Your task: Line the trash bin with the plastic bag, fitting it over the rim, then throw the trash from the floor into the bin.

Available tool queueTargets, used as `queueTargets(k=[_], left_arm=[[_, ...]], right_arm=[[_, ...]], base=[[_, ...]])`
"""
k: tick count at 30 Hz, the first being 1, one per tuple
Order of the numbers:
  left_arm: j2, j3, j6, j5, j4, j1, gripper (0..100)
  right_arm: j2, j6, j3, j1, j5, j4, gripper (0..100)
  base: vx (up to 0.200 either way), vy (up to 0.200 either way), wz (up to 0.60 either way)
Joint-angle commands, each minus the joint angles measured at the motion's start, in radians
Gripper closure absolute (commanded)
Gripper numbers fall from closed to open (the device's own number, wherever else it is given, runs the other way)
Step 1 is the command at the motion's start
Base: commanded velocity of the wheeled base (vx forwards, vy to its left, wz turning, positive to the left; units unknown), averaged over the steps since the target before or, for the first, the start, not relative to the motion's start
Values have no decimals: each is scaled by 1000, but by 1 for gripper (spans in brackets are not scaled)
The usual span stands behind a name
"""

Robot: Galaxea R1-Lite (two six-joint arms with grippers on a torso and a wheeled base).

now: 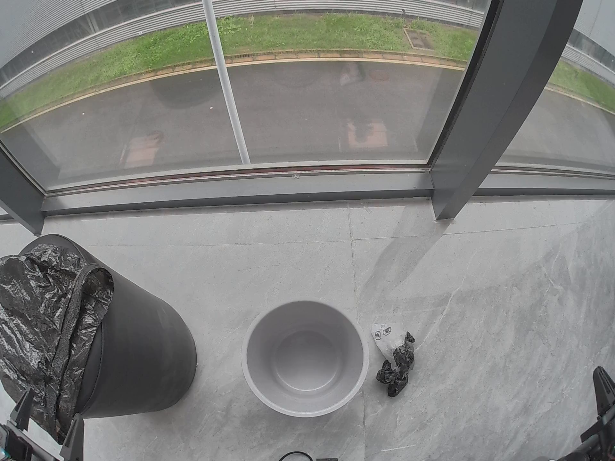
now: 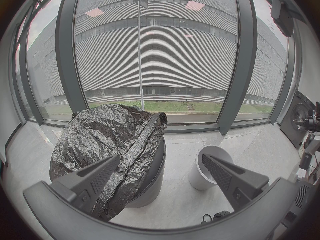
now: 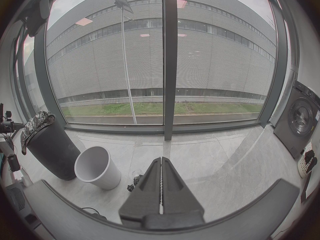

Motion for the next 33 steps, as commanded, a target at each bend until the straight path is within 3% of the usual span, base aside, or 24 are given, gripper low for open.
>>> queueTargets(k=[1, 5, 8, 11, 17, 23, 29, 33], left_arm=[[-17, 12, 0, 6, 0, 0, 0], [-15, -25, -14, 10, -10, 0, 0], [69, -257, -57, 17, 25, -9, 0], [121, -315, -25, 6, 77, -3, 0], [238, -324, 13, 4, 72, -8, 0], [482, -344, 145, 12, 28, -9, 0], [724, -409, 322, 17, -55, -11, 0], [848, -478, 371, 35, -78, -9, 0]], right_arm=[[-16, -2, 16, 0, -3, -1, 100], [2, 15, -71, 2, -16, -12, 100], [162, 118, -301, 6, -11, -7, 100], [288, 64, -349, 5, 16, -33, 100], [565, 66, -344, 77, 32, -319, 100], [812, 60, -357, 172, 27, -555, 100], [986, 77, -380, 178, 24, -719, 100], [1051, 98, -381, 178, 23, -811, 100]], base=[[0, 0, 0], [0, 0, 0], [0, 0, 0], [0, 0, 0], [0, 0, 0], [0, 0, 0], [0, 0, 0], [0, 0, 0]])
